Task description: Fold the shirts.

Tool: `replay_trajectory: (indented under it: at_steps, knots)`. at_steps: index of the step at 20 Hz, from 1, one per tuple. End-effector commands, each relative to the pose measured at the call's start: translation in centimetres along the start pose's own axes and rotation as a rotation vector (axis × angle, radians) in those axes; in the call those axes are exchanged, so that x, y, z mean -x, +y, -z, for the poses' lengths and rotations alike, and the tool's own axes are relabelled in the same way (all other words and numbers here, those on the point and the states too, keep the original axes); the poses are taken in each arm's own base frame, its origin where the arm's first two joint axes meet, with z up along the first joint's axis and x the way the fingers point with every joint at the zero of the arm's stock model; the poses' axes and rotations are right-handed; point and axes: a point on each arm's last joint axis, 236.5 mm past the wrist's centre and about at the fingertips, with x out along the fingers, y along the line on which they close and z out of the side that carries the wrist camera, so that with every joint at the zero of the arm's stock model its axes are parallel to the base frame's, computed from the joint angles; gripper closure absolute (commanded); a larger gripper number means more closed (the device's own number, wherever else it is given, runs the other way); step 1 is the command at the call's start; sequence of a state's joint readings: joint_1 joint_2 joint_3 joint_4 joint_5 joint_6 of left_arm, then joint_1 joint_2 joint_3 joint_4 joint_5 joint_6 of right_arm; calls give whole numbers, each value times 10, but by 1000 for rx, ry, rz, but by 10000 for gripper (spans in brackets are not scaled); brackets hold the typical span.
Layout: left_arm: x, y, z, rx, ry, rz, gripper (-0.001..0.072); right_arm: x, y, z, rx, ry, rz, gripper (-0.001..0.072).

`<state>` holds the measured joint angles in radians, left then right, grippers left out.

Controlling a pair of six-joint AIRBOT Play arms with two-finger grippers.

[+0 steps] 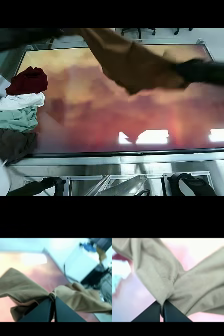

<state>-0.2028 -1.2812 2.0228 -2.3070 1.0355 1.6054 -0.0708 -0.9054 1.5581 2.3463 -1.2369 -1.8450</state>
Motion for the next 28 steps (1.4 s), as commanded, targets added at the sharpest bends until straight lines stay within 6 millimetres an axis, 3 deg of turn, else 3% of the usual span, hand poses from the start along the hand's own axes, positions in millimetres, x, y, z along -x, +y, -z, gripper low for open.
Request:
replay_trajectory:
  at_steps: [1,3,5,8,10,12,15,18,20,22,23,25,26,27,28]
  knots:
    - [128,-62,-43,-182,-246,-82,696,98,85,-68,250,-240,6,688]
    - [179,-73,-47,-257,-347,-170,696,116,94,-71,292,-277,37,688]
    - [205,-57,-40,-294,-379,-289,696,109,88,-60,286,-219,42,688]
    - [185,2,0,-201,-258,-386,696,65,55,-23,195,-16,6,688]
    - [148,54,49,-87,-114,-404,696,25,21,17,84,131,-15,688]
    - [103,104,116,11,76,-413,696,-23,-10,74,-18,267,-47,688]
    - [42,166,233,111,362,-420,696,-99,-55,184,-202,399,-26,688]
    - [14,223,337,229,572,-478,696,-147,-101,289,-347,495,90,688]
    - [10,254,384,299,665,-523,696,-160,-123,334,-415,578,134,688]
    - [6,276,412,351,714,-555,696,-170,-132,349,-442,619,144,688]
    - [2,283,417,360,723,-561,696,-175,-135,347,-442,620,145,688]
    - [-11,295,409,364,720,-561,696,-183,-141,325,-424,578,144,686]
    - [-19,299,400,356,706,-557,695,-185,-145,308,-415,545,145,626]
    - [-26,301,390,354,696,-551,694,-184,-149,292,-415,521,146,403]
    - [-29,302,378,358,699,-540,490,-179,-153,276,-438,510,147,243]
